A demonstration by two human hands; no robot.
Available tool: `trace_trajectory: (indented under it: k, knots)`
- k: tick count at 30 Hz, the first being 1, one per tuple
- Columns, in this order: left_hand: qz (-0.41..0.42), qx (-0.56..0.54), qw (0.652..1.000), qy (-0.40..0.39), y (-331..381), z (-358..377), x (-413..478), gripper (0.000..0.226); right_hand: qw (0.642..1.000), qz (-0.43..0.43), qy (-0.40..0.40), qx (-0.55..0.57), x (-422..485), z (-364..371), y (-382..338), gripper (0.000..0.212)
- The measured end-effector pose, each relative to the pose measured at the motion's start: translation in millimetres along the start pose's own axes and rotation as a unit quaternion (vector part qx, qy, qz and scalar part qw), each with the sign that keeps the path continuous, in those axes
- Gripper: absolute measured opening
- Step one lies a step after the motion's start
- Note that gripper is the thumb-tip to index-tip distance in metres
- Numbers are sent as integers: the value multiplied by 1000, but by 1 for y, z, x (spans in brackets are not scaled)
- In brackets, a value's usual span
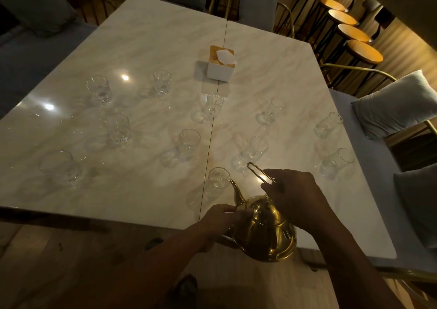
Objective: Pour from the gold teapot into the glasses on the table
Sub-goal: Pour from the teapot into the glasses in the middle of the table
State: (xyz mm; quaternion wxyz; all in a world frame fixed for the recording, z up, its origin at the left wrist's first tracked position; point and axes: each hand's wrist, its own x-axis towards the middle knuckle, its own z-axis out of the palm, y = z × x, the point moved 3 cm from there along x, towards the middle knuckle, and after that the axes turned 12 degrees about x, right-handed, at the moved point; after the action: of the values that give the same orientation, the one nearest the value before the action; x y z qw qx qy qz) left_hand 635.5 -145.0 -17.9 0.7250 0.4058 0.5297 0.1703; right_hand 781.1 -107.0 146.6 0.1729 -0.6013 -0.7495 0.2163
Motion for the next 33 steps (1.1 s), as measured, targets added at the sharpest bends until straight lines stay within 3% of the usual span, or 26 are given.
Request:
trace_trajectory:
  k: [6, 12, 23, 33]
  knots:
    - [6, -9, 1000, -2, 2, 0, -5, 52, 1000, 1, 5, 6, 0, 0, 1, 18]
    - [3, -7, 1000, 1, 1, 0, -6, 62, 1000, 0, 3, 3, 0, 0, -1, 22]
    - [3, -11, 1000, -7, 1, 2, -6, 48, 1000, 9, 4, 7, -2, -2, -4, 30]
    - [3, -8, 1000, -7, -1, 1, -4, 60, 1000, 12, 7, 10, -2, -2, -4, 30]
